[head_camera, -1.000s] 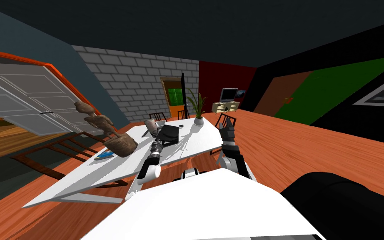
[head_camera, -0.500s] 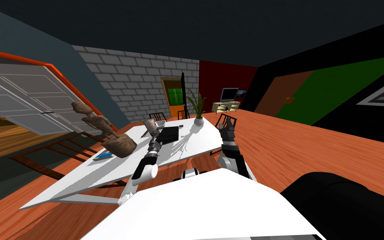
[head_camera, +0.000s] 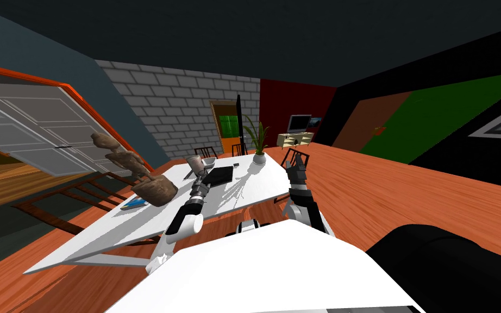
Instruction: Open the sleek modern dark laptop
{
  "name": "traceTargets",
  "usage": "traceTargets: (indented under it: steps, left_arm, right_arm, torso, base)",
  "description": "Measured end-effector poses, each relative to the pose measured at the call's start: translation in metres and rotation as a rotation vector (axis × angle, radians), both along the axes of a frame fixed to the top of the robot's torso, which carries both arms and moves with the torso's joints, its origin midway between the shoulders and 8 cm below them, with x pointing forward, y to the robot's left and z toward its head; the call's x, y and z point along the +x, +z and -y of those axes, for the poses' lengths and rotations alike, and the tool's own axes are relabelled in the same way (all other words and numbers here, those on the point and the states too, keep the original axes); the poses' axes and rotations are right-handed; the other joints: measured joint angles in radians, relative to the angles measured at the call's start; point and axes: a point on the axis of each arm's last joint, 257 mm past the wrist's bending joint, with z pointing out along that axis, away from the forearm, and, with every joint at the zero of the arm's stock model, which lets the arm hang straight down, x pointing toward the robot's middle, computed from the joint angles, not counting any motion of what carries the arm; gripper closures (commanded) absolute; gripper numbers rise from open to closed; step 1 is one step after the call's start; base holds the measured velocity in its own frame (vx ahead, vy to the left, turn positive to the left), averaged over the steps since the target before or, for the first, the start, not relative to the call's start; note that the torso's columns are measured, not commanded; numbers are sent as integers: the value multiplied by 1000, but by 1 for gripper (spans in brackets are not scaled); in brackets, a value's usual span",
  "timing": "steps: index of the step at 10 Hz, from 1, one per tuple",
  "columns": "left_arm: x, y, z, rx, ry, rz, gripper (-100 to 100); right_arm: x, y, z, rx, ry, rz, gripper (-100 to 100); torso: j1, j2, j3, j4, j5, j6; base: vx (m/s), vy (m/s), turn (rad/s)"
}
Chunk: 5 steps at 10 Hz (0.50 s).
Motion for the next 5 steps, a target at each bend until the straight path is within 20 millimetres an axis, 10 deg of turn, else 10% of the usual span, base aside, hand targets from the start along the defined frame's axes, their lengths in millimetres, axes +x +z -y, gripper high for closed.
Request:
traceTargets:
  steps: [5]
  left_arm:
    - [0,0,0,0,0,1,0]
  right_arm:
    - [0,0,0,0,0,0,0]
  torso:
    - [1,-2,-1,-2,1,0]
  base:
    - [0,0,0]
